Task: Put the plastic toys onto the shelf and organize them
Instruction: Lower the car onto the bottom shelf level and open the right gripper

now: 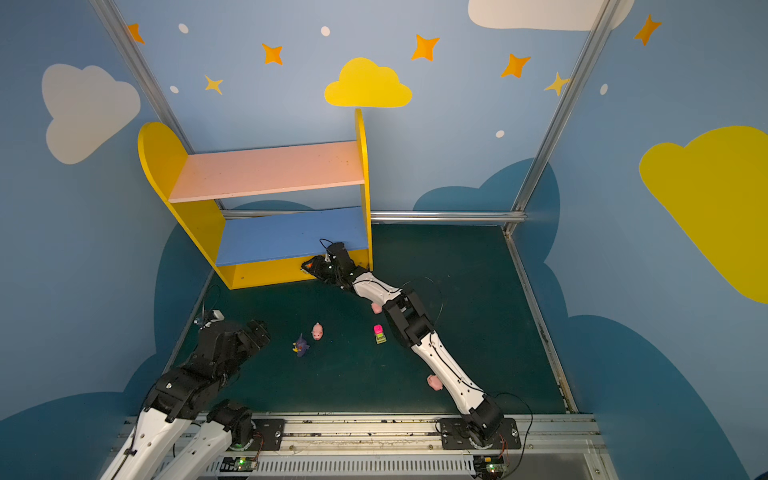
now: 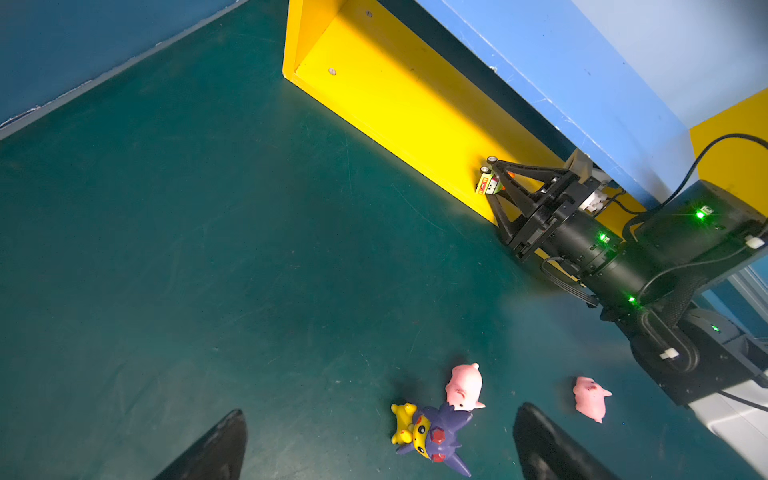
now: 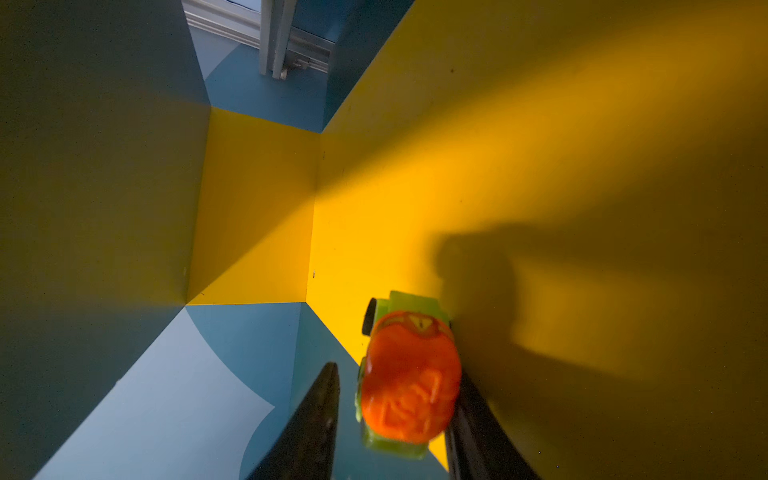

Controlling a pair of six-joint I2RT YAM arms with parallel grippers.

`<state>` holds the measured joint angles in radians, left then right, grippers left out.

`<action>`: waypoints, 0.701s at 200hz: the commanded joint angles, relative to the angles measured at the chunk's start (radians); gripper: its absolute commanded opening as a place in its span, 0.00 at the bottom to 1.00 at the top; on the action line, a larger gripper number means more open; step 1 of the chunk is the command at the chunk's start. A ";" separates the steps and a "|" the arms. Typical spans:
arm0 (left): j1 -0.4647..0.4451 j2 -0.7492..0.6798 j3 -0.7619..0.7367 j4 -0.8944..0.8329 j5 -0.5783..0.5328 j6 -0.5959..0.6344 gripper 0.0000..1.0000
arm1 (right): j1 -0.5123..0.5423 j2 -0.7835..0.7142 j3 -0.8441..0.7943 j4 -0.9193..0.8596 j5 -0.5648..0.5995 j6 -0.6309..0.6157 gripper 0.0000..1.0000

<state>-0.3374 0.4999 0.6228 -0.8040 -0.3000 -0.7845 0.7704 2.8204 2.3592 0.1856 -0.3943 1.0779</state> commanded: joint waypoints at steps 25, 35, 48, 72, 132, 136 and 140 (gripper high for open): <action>0.004 -0.006 -0.001 0.003 0.004 0.017 1.00 | 0.000 -0.081 -0.054 0.091 -0.026 -0.007 0.43; 0.004 -0.007 -0.001 0.006 0.006 0.019 1.00 | -0.001 -0.084 -0.061 0.106 -0.033 -0.007 0.44; 0.003 -0.008 -0.001 0.008 0.009 0.019 1.00 | -0.003 -0.089 -0.065 0.115 -0.037 -0.004 0.45; 0.004 -0.011 -0.001 0.008 0.011 0.024 1.00 | -0.005 -0.099 -0.103 0.177 -0.046 0.017 0.44; 0.004 -0.005 0.000 0.018 0.021 0.031 1.00 | -0.006 -0.121 -0.152 0.257 -0.055 0.031 0.45; 0.005 -0.006 -0.001 0.020 0.023 0.032 1.00 | -0.007 -0.122 -0.152 0.258 -0.057 0.030 0.45; 0.003 -0.005 -0.001 0.020 0.023 0.032 1.00 | -0.007 -0.123 -0.150 0.256 -0.058 0.027 0.45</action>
<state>-0.3367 0.4999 0.6228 -0.7959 -0.2798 -0.7700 0.7673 2.7720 2.2196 0.3737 -0.4362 1.1034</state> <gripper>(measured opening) 0.997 0.448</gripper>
